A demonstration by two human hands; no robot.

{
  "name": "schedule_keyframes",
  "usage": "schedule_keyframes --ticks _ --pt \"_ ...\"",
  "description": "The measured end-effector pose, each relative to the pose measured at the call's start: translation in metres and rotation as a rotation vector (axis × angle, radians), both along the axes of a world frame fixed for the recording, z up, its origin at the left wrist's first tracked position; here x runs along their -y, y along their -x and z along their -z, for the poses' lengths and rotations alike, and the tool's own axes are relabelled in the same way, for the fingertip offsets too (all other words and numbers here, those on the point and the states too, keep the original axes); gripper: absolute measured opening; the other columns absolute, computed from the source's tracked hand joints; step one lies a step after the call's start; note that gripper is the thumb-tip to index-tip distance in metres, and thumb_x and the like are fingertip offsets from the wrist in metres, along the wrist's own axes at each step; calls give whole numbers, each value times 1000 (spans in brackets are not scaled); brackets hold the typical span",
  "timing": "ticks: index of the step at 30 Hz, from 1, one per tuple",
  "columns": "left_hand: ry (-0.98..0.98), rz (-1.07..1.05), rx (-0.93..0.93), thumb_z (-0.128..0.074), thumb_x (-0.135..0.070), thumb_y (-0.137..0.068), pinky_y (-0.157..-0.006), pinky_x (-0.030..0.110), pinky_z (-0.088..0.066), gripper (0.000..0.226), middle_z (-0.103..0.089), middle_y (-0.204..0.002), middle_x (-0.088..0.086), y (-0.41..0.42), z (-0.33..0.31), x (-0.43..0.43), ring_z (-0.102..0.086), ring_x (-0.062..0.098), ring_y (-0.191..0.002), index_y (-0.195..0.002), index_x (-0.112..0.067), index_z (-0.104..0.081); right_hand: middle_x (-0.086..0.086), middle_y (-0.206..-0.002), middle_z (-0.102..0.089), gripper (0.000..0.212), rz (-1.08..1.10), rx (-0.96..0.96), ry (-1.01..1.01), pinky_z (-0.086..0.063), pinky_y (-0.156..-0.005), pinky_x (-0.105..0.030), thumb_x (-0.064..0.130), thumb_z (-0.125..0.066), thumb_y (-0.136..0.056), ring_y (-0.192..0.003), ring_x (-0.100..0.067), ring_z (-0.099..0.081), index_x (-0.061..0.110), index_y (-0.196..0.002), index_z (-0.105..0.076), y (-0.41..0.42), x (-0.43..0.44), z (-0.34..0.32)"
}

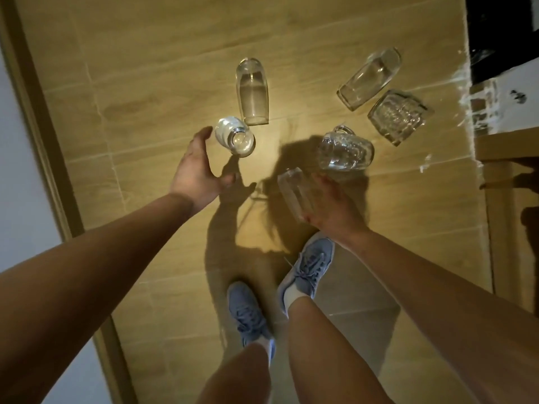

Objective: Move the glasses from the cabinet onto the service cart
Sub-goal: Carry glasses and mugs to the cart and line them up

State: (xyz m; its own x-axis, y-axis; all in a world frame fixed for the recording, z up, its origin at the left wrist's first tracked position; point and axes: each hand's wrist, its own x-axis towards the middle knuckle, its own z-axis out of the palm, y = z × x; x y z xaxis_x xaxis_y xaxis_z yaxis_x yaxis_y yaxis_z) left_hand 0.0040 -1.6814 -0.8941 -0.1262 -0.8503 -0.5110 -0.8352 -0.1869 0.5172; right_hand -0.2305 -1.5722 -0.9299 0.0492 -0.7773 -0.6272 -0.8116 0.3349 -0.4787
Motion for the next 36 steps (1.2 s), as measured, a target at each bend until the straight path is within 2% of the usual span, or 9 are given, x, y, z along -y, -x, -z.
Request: schedule_keyframes --ticks 2,4,7,11,19,23,26,30,36 --pt "38 -110 -59 -80 -25 -72 -112 34 -32 99 -31 -152 -2 4 19 -2 -35 18 -136 -148 -20 -18 -14 -144 -41 45 85 -1 63 -46 -96 -40 19 -20 -105 -127 -32 -46 11 -148 -28 6 -11 35" --pt "59 -201 -99 -82 -25 -70 -112 37 -33 103 -31 -151 -3 3 38 -5 -36 17 -136 -149 -20 -16 -1 -132 -52 63 239 12 1 -52 -91 -35 44 -62 -84 -115 -20 -56 21 -139 -40 3 -14 53" --pt "71 -243 -129 -84 -26 -68 -111 38 -35 109 -32 -151 -2 1 63 -5 -37 18 -135 -150 -22 -11 -3 -148 -36 86 314 57 -14 -32 -108 -28 36 -75 -77 -133 -20 -38 21 -147 -27 -3 -20 73" --pt "69 -311 -191 -85 -23 -68 -112 37 -33 115 -28 -153 -1 1 100 -6 -36 16 -135 -151 -23 -5 -1 -143 -39 97 302 45 69 -42 -96 -28 48 -76 -70 -128 -20 -42 28 -147 -20 -20 -18 111" --pt "121 -387 -372 -87 -17 -65 -108 15 -30 119 -28 -150 -2 9 185 0 -34 9 -133 -150 -13 -4 -5 -154 -22 105 365 59 50 -36 -108 -49 51 -74 -73 -139 -27 -27 38 -150 -3 -32 -2 175" --pt "169 -389 -375 -87 -26 -64 -101 8 -34 110 -36 -131 -15 10 206 14 -39 0 -121 -146 -15 -14 -6 -151 -22 103 387 88 83 -32 -107 -34 40 -75 -77 -136 -24 -30 38 -150 -3 -35 -3 184" --pt "194 -407 -340 -85 -21 -66 -92 0 -34 90 -45 -129 -8 9 210 27 -47 3 -115 -134 -10 -27 -4 -151 -20 102 384 73 77 -34 -104 -31 41 -74 -78 -135 -23 -31 39 -150 -1 -35 -3 183" --pt "154 -338 -295 -87 -22 -62 -102 27 -45 87 -48 -122 -11 5 204 30 -54 9 -113 -128 -11 -31 -5 -151 -24 100 413 48 34 -40 -104 -39 46 -72 -78 -133 -25 -36 36 -150 -3 -35 0 180" --pt "67 -266 -256 -86 -21 -66 -85 4 -44 93 -52 -123 -8 -2 144 -19 -58 -7 -101 -141 -17 -31 -6 -149 -33 93 409 -74 -39 -40 -97 -35 54 -64 -79 -127 -30 -44 27 -151 -11 -43 -28 126"
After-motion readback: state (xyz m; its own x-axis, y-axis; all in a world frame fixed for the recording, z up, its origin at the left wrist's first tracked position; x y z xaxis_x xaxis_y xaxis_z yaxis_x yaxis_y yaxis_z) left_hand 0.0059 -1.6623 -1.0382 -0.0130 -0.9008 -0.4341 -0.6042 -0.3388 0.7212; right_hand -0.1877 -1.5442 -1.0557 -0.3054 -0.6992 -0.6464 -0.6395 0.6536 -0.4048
